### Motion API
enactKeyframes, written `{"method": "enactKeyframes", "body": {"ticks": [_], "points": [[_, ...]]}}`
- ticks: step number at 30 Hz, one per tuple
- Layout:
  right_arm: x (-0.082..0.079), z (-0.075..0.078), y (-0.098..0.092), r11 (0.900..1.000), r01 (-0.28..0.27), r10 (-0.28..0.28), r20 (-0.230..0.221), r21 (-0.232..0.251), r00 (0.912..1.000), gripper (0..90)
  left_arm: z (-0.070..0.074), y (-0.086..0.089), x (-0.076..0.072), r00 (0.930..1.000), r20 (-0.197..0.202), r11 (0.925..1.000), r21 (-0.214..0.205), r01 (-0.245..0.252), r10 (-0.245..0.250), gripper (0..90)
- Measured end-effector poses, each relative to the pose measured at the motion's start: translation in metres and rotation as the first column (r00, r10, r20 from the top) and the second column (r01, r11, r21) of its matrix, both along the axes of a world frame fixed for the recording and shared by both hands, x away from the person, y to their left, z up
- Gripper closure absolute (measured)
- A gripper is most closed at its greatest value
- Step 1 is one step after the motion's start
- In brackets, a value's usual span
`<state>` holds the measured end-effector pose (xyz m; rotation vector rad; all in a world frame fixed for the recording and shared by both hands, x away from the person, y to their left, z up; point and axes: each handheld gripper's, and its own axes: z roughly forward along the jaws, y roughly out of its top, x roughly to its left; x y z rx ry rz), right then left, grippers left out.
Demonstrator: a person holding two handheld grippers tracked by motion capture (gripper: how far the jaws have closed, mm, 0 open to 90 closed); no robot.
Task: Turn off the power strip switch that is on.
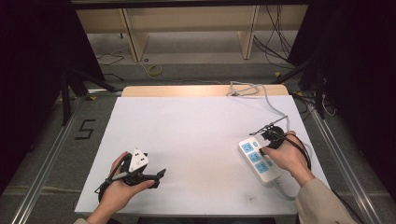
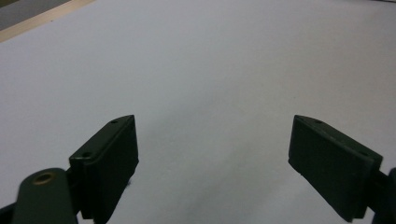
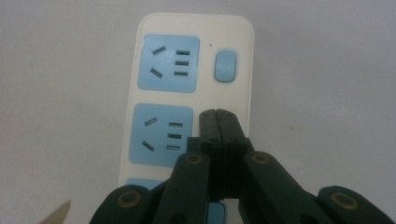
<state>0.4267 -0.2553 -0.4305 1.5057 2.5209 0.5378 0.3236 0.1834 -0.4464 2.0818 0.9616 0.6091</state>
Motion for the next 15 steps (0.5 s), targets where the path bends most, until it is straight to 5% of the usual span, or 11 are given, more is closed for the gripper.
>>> {"method": "enactKeyframes", "body": {"ticks": [15], "points": [[0.0018, 0.0006, 0.0015, 0.9999, -0.003, 0.003, -0.021, -0.016, 0.9998, 90.0, 0.0, -0.0002, -0.0001, 1.0, 0.001, 1.0, 0.001, 0.0, 0.0, 15.4]]}}
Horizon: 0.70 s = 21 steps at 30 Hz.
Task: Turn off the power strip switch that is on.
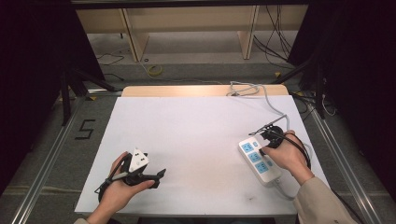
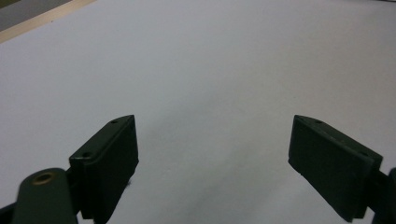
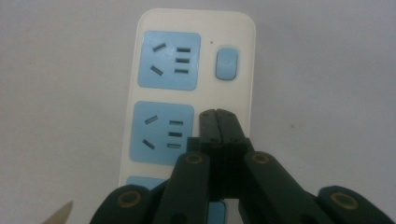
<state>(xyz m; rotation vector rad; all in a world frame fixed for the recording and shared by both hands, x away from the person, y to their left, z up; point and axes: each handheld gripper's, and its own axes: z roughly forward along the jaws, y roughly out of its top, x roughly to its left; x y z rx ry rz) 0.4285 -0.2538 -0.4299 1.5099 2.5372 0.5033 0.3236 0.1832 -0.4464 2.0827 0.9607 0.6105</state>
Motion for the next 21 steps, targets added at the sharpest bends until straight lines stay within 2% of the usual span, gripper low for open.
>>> {"method": "enactKeyframes", "body": {"ticks": [21], "points": [[0.0019, 0.0007, 0.0027, 0.9998, 0.009, -0.009, -0.019, -0.016, 0.9998, 90.0, -0.0002, -0.0005, -0.0002, 1.0, 0.004, 1.0, 0.001, -0.001, 0.001, 15.4]]}}
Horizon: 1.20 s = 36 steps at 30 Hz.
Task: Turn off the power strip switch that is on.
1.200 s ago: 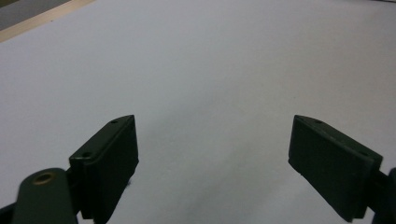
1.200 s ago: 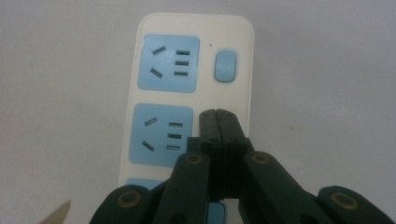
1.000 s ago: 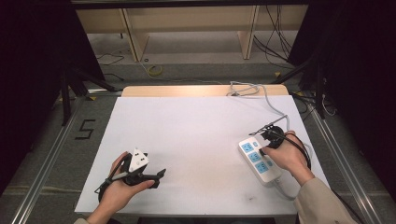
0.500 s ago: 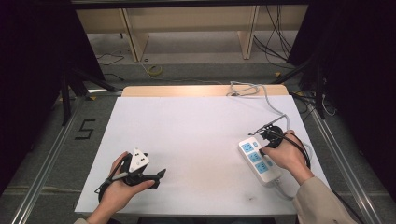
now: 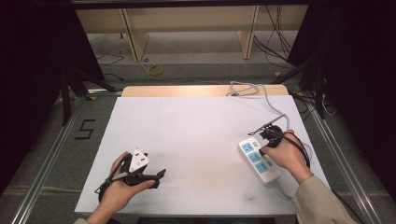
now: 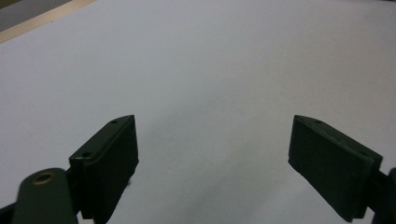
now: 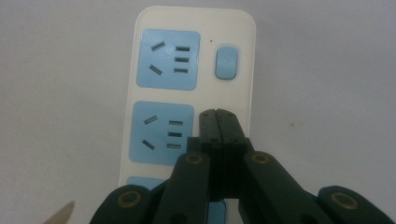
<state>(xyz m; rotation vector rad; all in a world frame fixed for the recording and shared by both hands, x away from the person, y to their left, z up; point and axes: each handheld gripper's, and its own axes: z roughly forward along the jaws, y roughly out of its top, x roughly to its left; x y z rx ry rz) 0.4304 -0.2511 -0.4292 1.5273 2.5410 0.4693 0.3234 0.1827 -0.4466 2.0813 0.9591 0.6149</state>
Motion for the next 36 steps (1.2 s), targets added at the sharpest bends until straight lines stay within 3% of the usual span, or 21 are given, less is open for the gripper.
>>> {"method": "enactKeyframes", "body": {"ticks": [27, 29, 36], "points": [[0.0027, -0.0001, 0.0007, 0.9999, 0.011, -0.011, -0.027, -0.006, 0.9996, 90.0, -0.0001, -0.0007, -0.0004, 1.0, 0.002, 1.0, 0.004, 0.003, -0.003, 15.4], [0.003, -0.0011, 0.0007, 0.9997, 0.01, -0.011, -0.027, -0.023, 0.9996, 90.0, 0.0, -0.0007, -0.0003, 1.0, 0.002, 1.0, 0.006, 0.005, -0.005, 15.4], [0.0038, -0.0011, -0.002, 1.0, 0.008, -0.009, -0.037, -0.005, 0.9993, 90.0, -0.0003, -0.001, 0.0001, 1.0, 0.0, 1.0, 0.006, 0.005, -0.005, 15.5]]}}
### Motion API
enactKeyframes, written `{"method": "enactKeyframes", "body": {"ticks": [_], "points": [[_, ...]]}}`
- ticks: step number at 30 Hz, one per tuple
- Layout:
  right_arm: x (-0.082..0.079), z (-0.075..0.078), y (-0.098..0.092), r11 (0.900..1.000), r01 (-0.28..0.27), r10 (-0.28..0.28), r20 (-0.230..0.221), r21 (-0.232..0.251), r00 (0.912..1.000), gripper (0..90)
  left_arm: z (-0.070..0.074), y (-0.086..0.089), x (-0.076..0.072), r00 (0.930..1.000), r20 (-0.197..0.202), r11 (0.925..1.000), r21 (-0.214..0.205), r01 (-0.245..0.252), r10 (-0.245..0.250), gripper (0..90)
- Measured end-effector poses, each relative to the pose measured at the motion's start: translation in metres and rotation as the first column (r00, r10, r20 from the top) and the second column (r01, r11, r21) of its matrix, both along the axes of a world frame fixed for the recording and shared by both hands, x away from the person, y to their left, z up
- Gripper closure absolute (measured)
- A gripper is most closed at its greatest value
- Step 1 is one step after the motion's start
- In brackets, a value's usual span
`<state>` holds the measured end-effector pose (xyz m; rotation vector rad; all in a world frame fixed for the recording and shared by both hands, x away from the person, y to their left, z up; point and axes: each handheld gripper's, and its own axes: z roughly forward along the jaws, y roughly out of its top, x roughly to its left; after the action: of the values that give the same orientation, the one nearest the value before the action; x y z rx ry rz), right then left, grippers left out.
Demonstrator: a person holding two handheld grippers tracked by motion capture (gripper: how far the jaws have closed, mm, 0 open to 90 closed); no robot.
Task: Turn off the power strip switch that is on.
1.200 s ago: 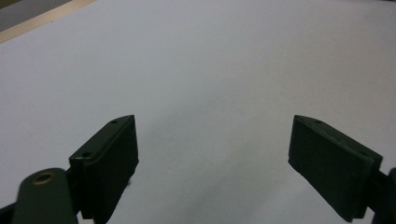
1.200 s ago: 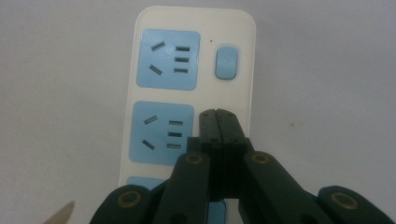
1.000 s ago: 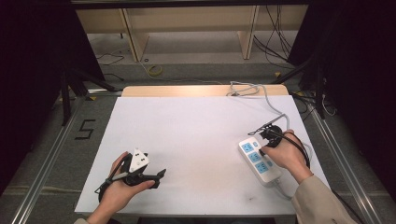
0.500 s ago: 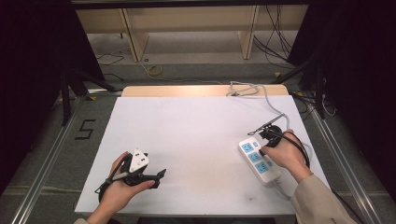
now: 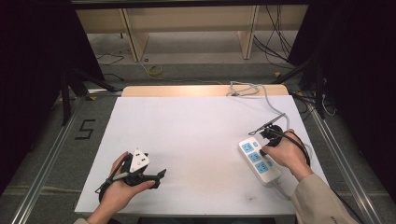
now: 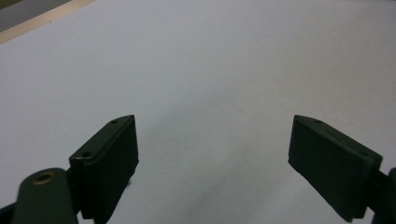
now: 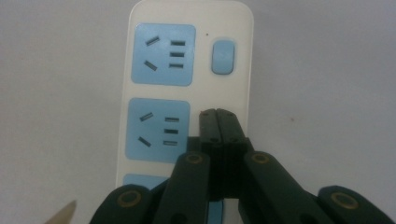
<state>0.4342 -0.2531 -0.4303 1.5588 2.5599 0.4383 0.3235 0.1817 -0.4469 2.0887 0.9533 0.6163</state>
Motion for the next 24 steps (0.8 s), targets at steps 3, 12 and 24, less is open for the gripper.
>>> {"method": "enactKeyframes", "body": {"ticks": [3, 12, 24], "points": [[-0.0004, 0.0002, 0.0027, 0.9998, -0.006, 0.006, 0.007, -0.02, 1.0, 90.0, 0.0, -0.0003, 0.0, 1.0, -0.001, 1.0, 0.0, 0.001, -0.001, 15.5], [-0.0015, 0.0003, 0.0029, 0.9997, -0.013, 0.014, 0.013, -0.021, 0.9998, 90.0, 0.0, 0.0001, 0.0001, 1.0, 0.001, 1.0, -0.002, 0.001, -0.001, 15.5], [-0.0026, 0.0004, 0.0008, 0.9999, -0.013, 0.013, 0.02, -0.008, 0.9997, 90.0, 0.0002, 0.0007, 0.0003, 1.0, -0.002, 1.0, -0.002, -0.002, 0.002, 15.5]]}}
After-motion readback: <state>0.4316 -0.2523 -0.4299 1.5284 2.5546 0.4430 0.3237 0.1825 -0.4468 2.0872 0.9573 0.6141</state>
